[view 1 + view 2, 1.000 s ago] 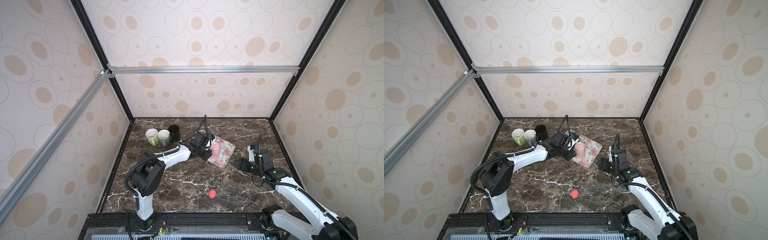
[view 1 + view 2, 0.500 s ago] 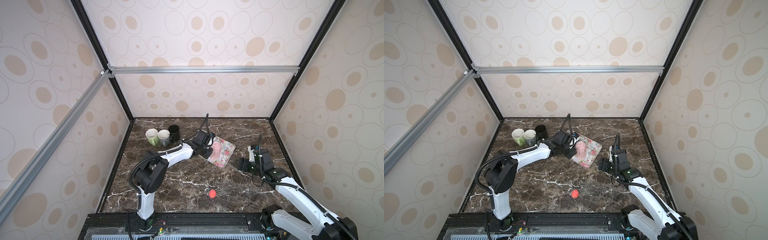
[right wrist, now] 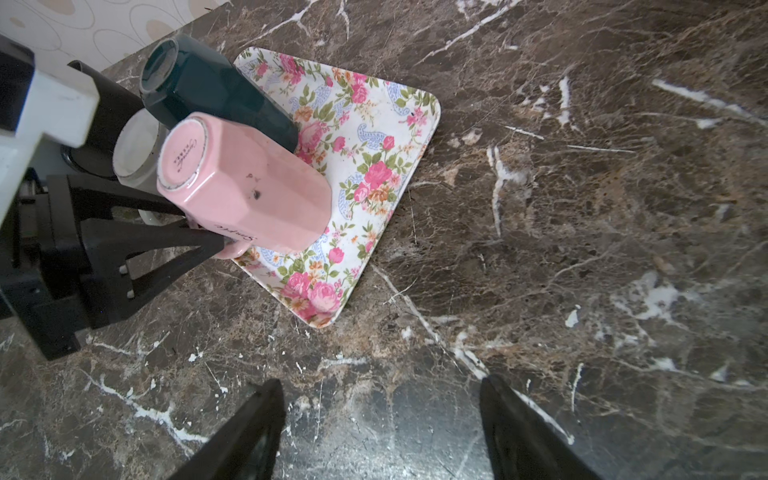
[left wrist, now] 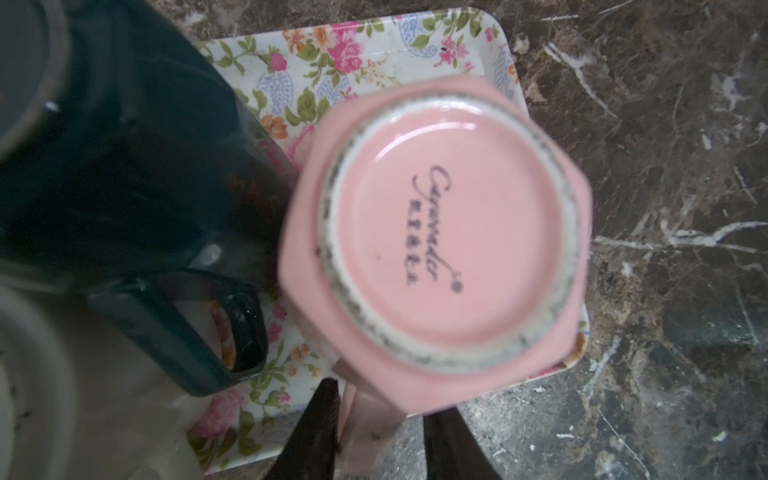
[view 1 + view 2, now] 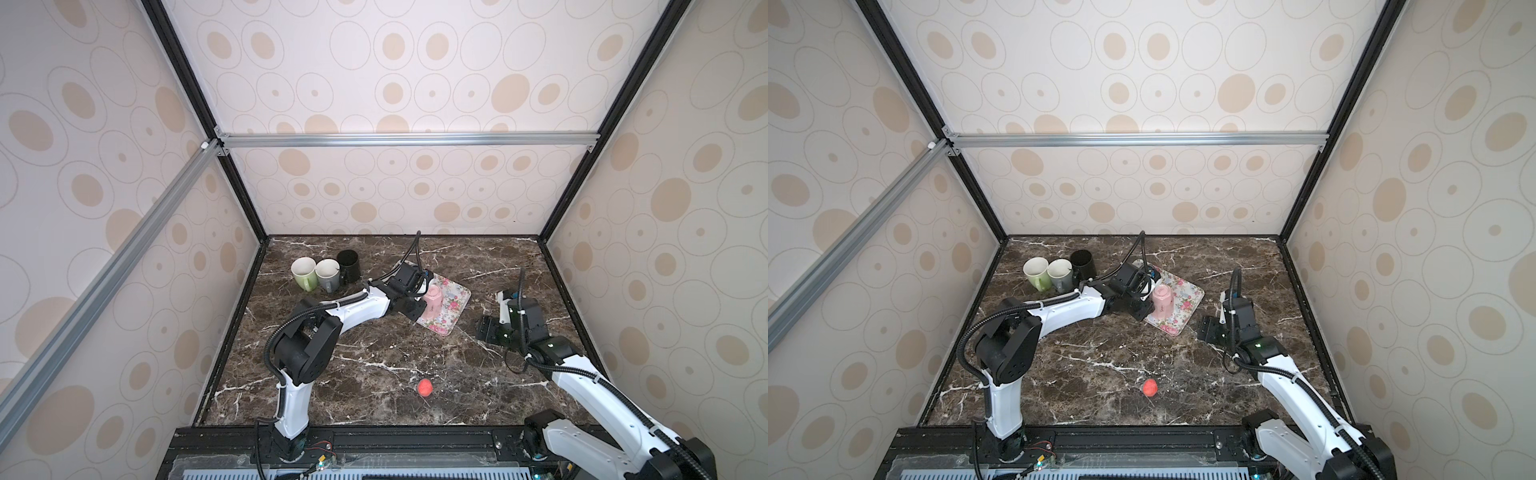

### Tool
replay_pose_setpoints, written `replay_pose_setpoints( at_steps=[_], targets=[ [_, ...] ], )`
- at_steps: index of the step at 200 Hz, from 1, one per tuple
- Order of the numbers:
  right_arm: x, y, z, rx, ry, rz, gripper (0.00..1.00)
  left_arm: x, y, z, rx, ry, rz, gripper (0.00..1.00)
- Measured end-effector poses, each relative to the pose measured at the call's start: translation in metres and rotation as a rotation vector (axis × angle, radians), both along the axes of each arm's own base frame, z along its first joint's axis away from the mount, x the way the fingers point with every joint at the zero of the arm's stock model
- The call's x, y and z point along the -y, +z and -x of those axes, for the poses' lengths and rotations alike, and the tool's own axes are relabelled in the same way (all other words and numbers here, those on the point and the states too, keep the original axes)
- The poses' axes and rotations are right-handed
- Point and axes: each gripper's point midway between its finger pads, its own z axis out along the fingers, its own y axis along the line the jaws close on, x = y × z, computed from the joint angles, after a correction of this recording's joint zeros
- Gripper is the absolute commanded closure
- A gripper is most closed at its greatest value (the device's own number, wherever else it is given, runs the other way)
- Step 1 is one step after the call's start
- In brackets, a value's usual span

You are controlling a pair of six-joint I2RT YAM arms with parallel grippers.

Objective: Turn the mug right side up
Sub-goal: 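Lower the left gripper onto the pink mug and close on it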

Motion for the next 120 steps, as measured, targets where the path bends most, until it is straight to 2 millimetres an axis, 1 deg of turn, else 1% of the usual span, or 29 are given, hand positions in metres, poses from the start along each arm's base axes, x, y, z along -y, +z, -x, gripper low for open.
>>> replay_pose_setpoints(
  at_steps=[43, 60, 82, 104, 120],
  targets=[
    [0.000, 0.000, 0.000, -0.001, 0.000, 0.000, 0.23, -0.002, 0.003, -0.003, 0.019, 0.019, -0.042, 0.71],
    [0.000, 0.000, 0.000, -0.001, -0.001, 0.000, 0.23, -0.002, 0.000, -0.003, 0.020, 0.023, -0.057, 0.71],
    [0.000, 0.000, 0.000, -0.001, -0.001, 0.000, 0.24, 0.003, -0.005, -0.005, 0.019, 0.021, -0.073, 0.72],
    [0.001, 0.000, 0.000, -0.001, -0.002, 0.000, 0.24, 0.013, -0.010, -0.005, 0.020, 0.006, -0.095, 0.81],
    [0.001, 0.001, 0.001, 0.001, -0.004, 0.000, 0.23, 0.018, -0.011, -0.005, 0.024, 0.001, -0.112, 0.83]
  ],
)
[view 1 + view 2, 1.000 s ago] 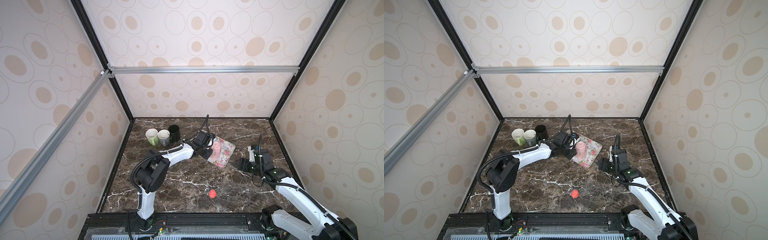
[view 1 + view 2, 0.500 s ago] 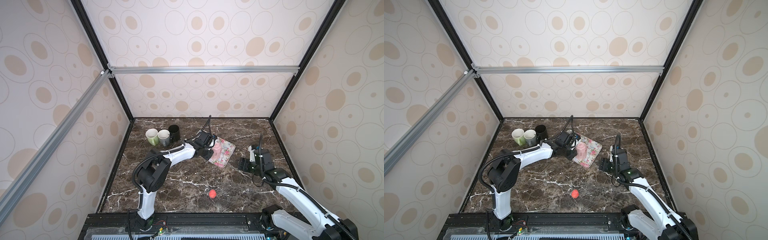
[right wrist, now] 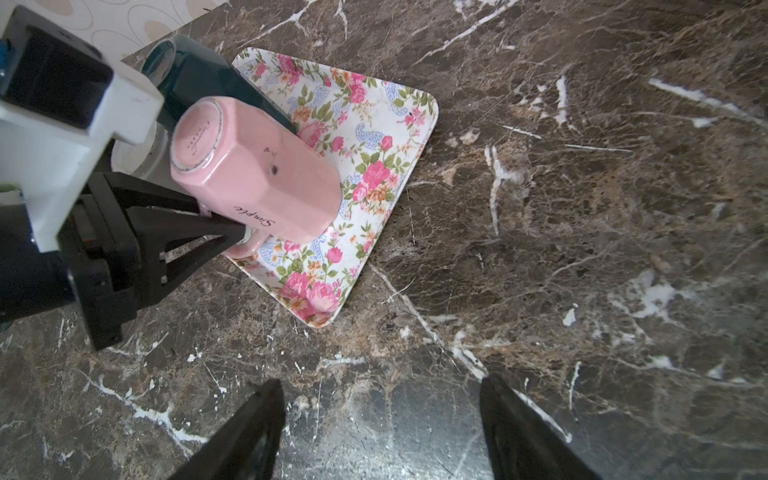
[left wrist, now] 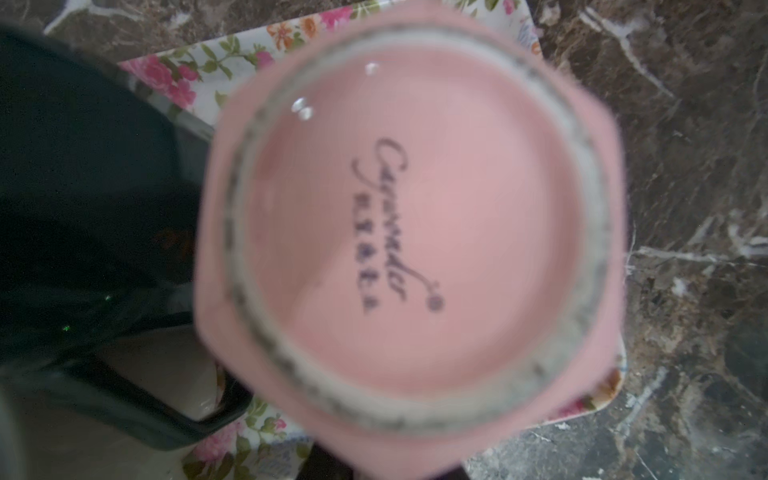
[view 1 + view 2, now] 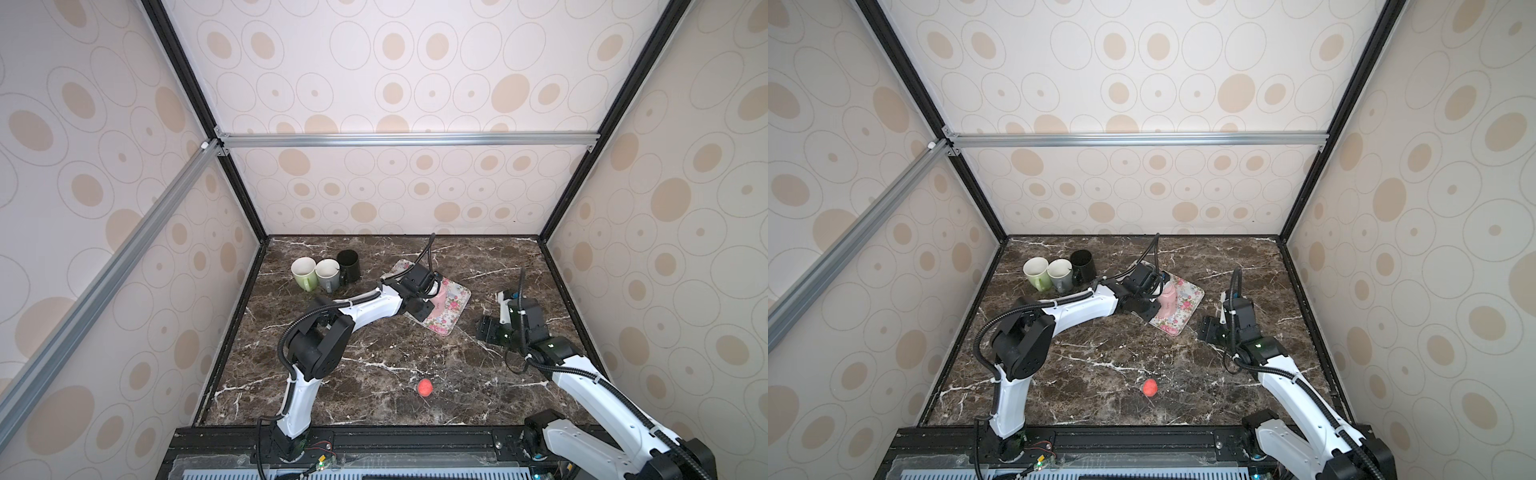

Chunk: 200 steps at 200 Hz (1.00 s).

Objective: Turn the mug right side up
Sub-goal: 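Lower the left gripper onto the pink mug and close on it, then lift the pink mug with the left gripper while the right gripper approaches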

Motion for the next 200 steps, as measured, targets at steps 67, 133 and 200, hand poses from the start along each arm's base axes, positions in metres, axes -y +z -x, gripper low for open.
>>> replay_pose_setpoints(
  at_steps=[67, 133, 200],
  targets=[
    [0.002, 0.002, 0.003, 0.001, -0.004, 0.000, 0.23, 0.003, 0.003, -0.002, -0.001, 0.014, -0.021, 1.00],
    [0.000, -0.011, 0.013, -0.033, -0.007, -0.034, 0.23, 0.010, 0.011, -0.002, -0.038, 0.042, 0.034, 1.00],
    [-0.011, -0.009, 0.018, -0.018, -0.001, -0.137, 0.24, 0.016, 0.035, -0.016, -0.107, 0.097, 0.254, 1.00]
  ],
)
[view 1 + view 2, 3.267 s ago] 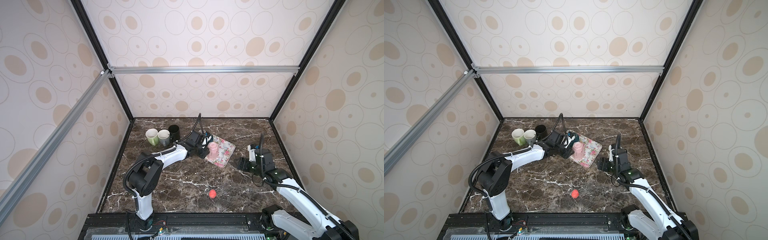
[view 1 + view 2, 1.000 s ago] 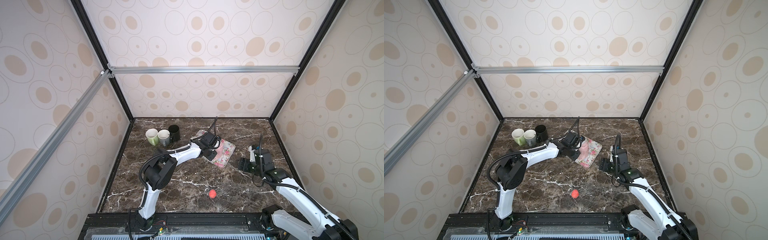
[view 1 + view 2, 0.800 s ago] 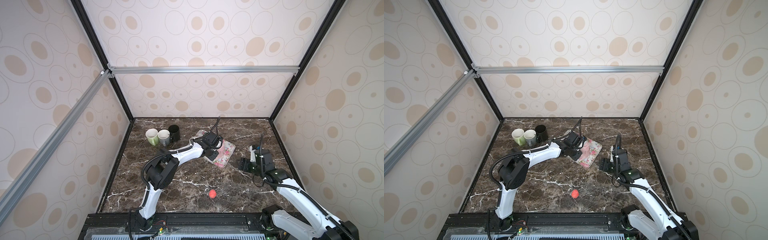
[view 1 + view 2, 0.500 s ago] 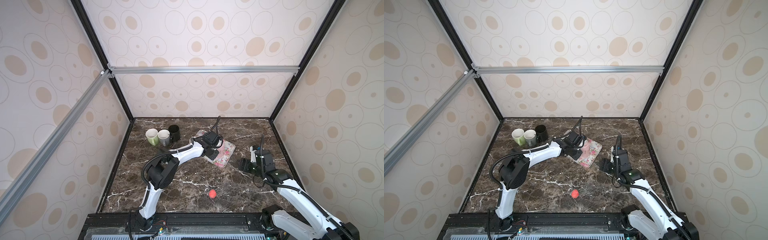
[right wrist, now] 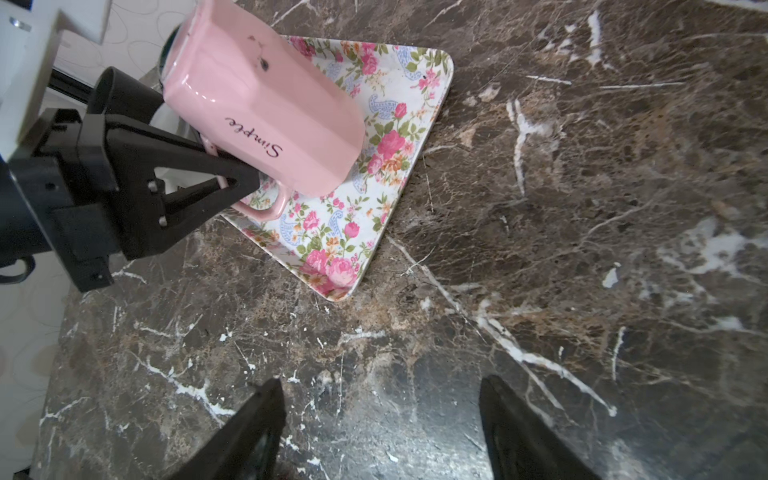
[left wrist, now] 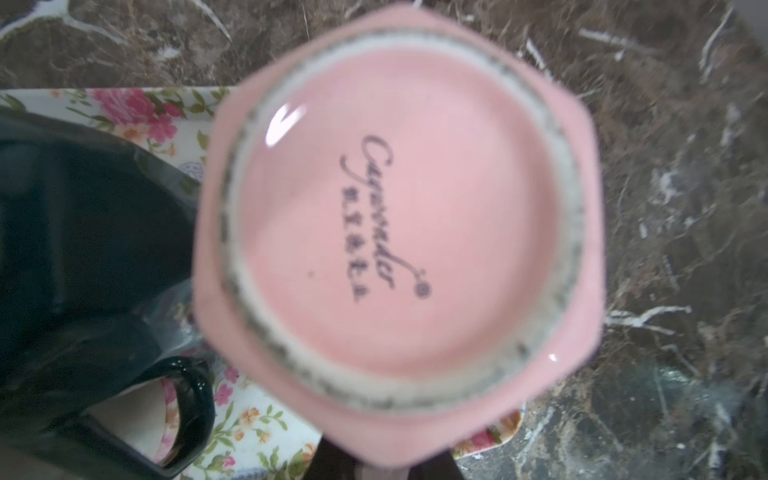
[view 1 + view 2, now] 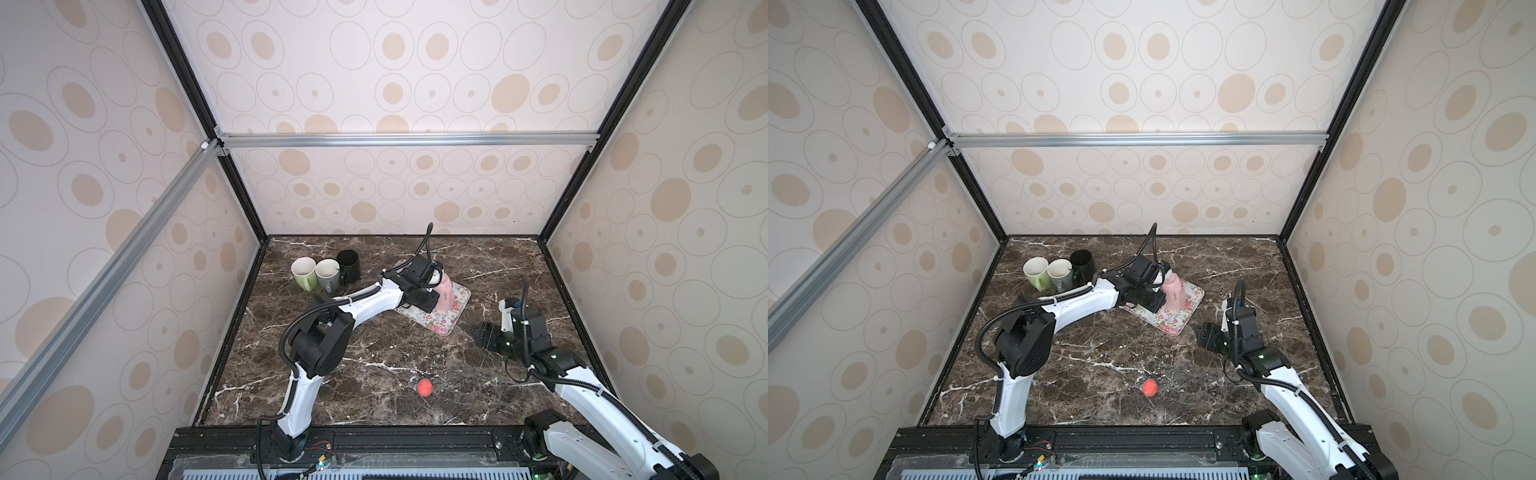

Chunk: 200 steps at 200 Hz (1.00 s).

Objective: Turn the mug right side up
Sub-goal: 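Lift the pink mug with the left gripper while the right gripper approaches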

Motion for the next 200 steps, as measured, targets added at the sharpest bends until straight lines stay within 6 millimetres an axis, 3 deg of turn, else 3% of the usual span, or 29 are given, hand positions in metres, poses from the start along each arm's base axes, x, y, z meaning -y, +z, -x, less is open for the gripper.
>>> replay_pose_setpoints(
  at_steps=[70, 120, 200],
  targets=[
    [-0.023, 0.004, -0.003, 0.010, 0.042, -0.157, 0.22, -0.012, 0.068, -0.006, 0.011, 0.064, 0.296, 1.00],
    [-0.046, 0.038, -0.018, 0.116, 0.095, -0.327, 0.14, -0.008, 0.093, 0.001, -0.026, 0.036, 0.453, 1.00],
    [-0.073, 0.073, -0.033, 0.200, 0.192, -0.490, 0.14, 0.001, 0.145, 0.024, -0.044, -0.053, 0.678, 1.00]
  ],
)
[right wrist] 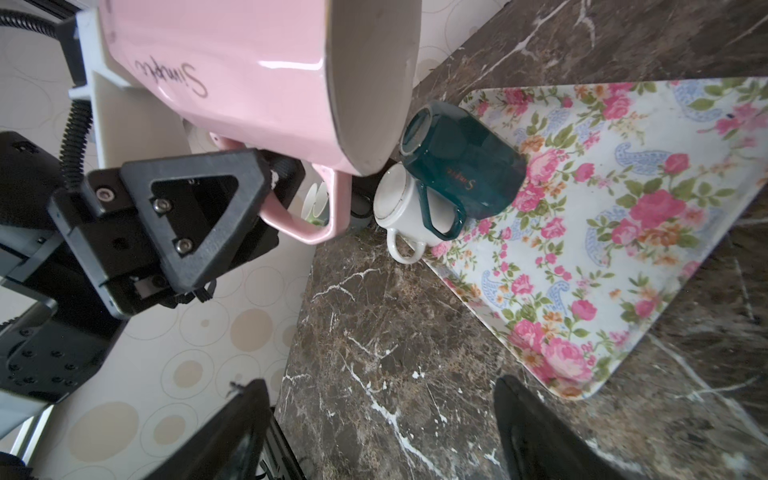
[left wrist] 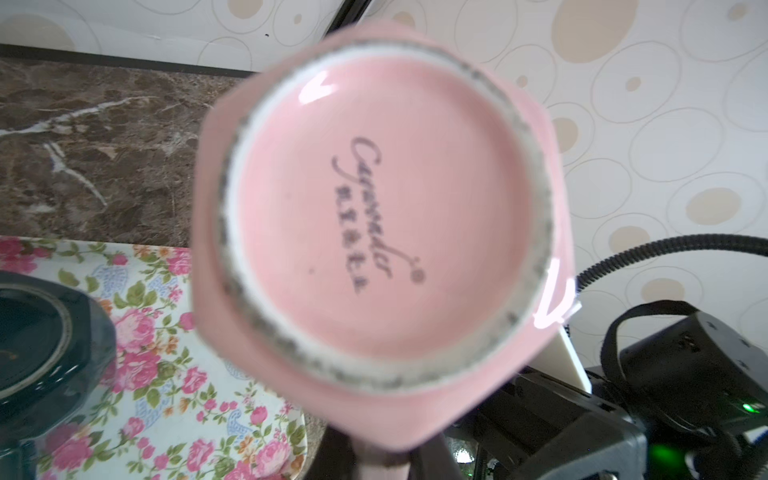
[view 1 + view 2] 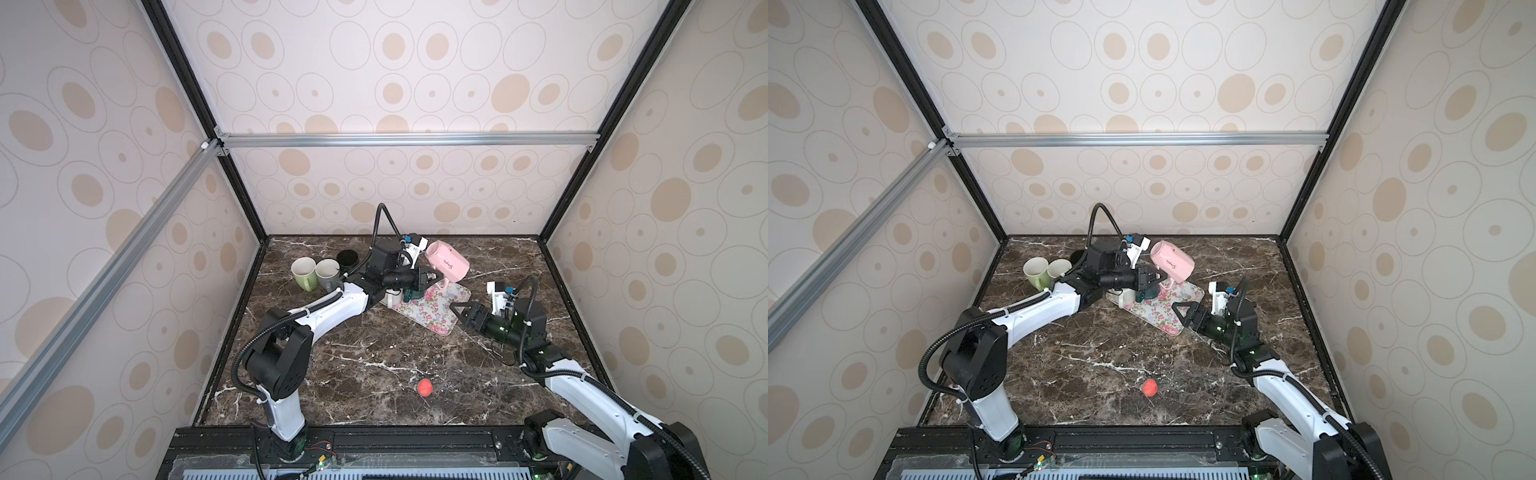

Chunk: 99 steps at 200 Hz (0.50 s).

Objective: Turn the mug right side up
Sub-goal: 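Lift the pink mug with the left gripper while the right gripper approaches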

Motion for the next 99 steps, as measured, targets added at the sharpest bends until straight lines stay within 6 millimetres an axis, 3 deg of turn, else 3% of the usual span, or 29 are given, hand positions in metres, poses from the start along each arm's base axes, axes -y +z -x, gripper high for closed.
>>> replay_pose_setpoints(
  at_steps=[45, 99],
  targets=[
    [-0.011, 0.031, -0.010, 0.076, 0.042, -0.062, 0.16, -0.003, 0.021, 0.005, 0.011, 0.001, 0.084, 1.00],
    [-0.020, 0.046, -0.019, 0.120, 0.081, -0.117, 0.29, -0.006, 0.017, 0.010, -0.059, 0.013, 0.153, 1.00]
  ],
)
